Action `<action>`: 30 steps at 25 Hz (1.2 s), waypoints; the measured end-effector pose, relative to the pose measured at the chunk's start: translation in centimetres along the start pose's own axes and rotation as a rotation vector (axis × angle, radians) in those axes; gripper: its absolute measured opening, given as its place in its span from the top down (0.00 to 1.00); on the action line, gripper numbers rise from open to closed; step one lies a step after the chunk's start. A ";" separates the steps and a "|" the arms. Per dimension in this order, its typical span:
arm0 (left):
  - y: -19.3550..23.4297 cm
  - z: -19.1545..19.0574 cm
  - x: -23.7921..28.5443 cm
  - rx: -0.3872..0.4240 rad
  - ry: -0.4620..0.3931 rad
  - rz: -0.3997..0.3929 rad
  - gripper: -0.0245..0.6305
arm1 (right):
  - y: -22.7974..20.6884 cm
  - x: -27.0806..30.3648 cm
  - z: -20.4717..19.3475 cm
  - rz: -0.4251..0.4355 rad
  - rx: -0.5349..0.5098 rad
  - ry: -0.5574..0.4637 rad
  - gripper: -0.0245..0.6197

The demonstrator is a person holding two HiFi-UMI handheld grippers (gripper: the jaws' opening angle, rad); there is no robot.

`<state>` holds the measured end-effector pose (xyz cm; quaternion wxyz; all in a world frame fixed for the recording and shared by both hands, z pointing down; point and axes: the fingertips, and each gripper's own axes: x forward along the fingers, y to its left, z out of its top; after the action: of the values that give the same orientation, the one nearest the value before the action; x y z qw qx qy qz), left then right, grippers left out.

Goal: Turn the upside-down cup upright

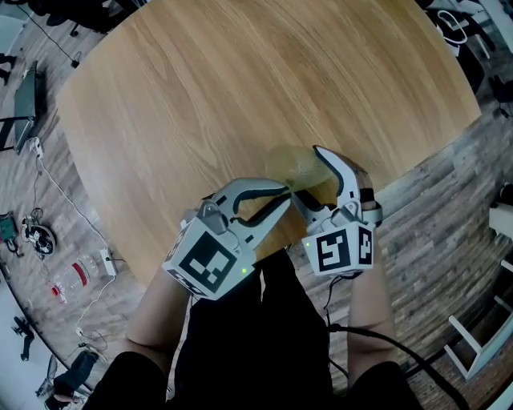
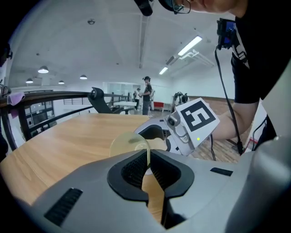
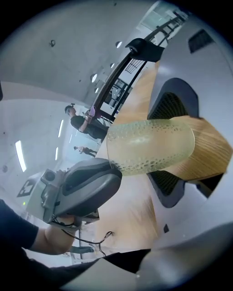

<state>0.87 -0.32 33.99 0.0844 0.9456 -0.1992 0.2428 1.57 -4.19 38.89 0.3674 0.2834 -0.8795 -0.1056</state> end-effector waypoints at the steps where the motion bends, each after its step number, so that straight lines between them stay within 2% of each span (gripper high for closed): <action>1: 0.1 0.5 -0.1 -0.004 -0.026 0.009 0.93 | -0.1 0.0 0.0 -0.003 0.029 -0.011 0.49; 4: 0.8 2.1 -0.8 -0.009 -0.118 0.038 0.93 | -0.3 0.3 0.0 -0.009 0.100 -0.039 0.49; 6: 1.6 2.6 -1.4 0.000 -0.151 0.087 0.93 | -0.4 0.4 -0.3 -0.014 0.155 -0.065 0.49; 8: 2.7 2.7 -1.9 0.003 -0.175 0.152 0.93 | -0.9 0.3 -0.3 -0.027 0.255 -0.120 0.49; 9: 3.3 2.6 -2.1 -0.019 -0.188 0.188 0.93 | -1.3 0.1 -0.3 -0.035 0.319 -0.151 0.49; 13: 6.8 0.9 -3.2 -0.236 -0.245 0.373 0.93 | -2.6 -0.6 0.3 -0.053 0.540 -0.262 0.49; 16: 9.3 -0.5 -2.5 -0.260 -0.254 0.481 0.95 | -2.3 -0.6 0.9 -0.049 0.605 -0.314 0.49; 20: 10.0 -2.1 0.2 -0.247 -0.182 0.463 0.95 | -0.6 0.3 1.5 -0.001 0.588 -0.305 0.49; 27: 10.1 -3.7 1.3 -0.237 -0.126 0.437 0.95 | 0.2 2.1 -0.3 0.014 0.567 -0.143 0.49; 30: 9.8 -4.4 1.9 -0.242 -0.098 0.407 0.95 | 0.4 2.6 -0.6 0.043 0.575 -0.129 0.49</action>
<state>-3.54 -8.71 39.33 0.1365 0.8798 -0.4171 0.1829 0.38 -5.37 40.99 0.2177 0.3499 -0.9006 0.1378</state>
